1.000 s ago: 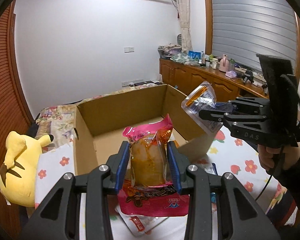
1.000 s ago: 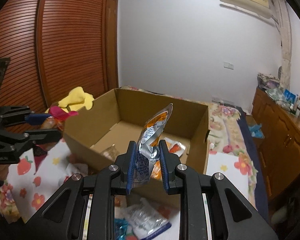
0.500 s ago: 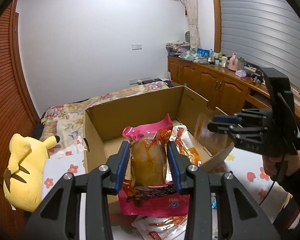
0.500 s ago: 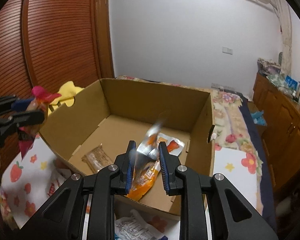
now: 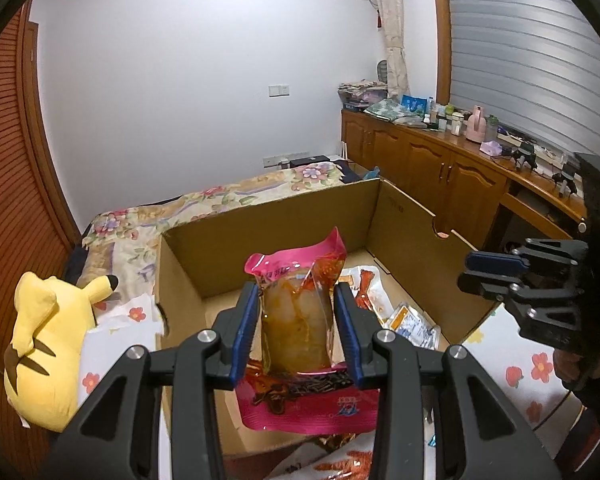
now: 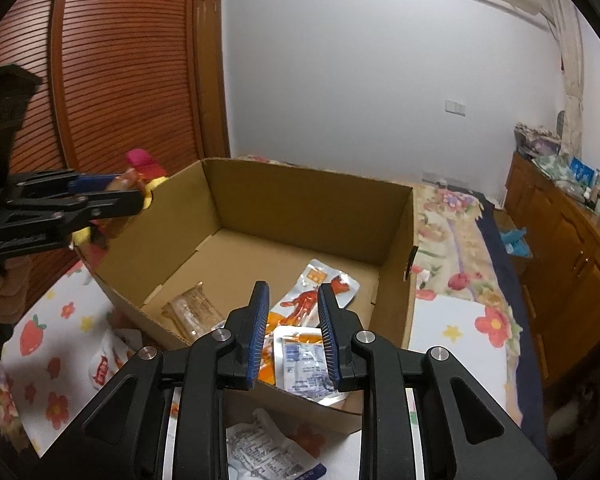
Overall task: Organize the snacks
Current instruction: 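Open the right gripper over the box while the left releases the pink pouch, then grasp the blue wrapped candy with the right gripper while the left grasps the clear cookie pack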
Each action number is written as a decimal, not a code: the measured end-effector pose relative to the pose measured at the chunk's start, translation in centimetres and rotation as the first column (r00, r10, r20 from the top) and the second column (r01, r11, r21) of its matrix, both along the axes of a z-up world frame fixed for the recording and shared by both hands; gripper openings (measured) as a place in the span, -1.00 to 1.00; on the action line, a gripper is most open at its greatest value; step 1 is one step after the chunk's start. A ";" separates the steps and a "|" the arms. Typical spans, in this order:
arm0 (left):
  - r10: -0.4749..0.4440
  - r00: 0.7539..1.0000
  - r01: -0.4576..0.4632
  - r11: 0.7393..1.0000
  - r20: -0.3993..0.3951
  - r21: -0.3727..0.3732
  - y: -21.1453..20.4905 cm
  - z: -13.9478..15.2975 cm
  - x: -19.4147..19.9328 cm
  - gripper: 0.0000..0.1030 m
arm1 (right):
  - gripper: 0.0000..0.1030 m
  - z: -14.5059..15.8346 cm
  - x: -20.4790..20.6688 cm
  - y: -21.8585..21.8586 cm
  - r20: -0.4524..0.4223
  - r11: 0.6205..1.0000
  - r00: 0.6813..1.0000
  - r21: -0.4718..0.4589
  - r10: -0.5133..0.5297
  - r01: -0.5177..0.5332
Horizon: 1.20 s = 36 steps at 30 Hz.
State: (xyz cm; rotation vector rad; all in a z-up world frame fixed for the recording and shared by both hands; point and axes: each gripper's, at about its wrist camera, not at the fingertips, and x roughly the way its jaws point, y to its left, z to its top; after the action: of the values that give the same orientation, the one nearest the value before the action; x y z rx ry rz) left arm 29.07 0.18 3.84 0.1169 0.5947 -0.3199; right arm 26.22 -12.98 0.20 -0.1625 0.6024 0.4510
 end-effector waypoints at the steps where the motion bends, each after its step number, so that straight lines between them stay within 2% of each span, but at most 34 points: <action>1: 0.000 1.000 0.000 1.000 0.003 0.005 -0.2 0.0 0.3 -0.29 | -0.57 0.1 -0.1 0.0 0.002 1.000 1.000 0.003 0.002 -0.002; 17: 0.044 0.998 -0.043 0.999 -0.038 0.020 -0.7 -2.4 3.3 -0.26 | -0.56 -0.8 0.2 -0.1 -0.018 0.999 0.999 0.023 0.031 -0.030; 23: 0.051 0.997 -0.049 0.998 -0.052 0.030 -1.0 -3.1 3.1 -0.24 | -0.50 -0.9 0.3 0.0 -0.024 0.999 0.999 0.030 0.035 -0.034; 36: 0.044 0.999 -0.043 0.999 -0.019 0.026 -0.9 -2.0 0.9 -0.25 | -0.50 -0.5 -1.1 -0.2 -0.019 0.999 0.999 0.031 0.031 -0.030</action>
State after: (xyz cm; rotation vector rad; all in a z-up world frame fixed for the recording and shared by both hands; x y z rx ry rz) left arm 29.93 -0.74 1.87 0.1250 0.6201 -0.2718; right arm 25.07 -13.18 -0.30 -0.1379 0.6121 0.4915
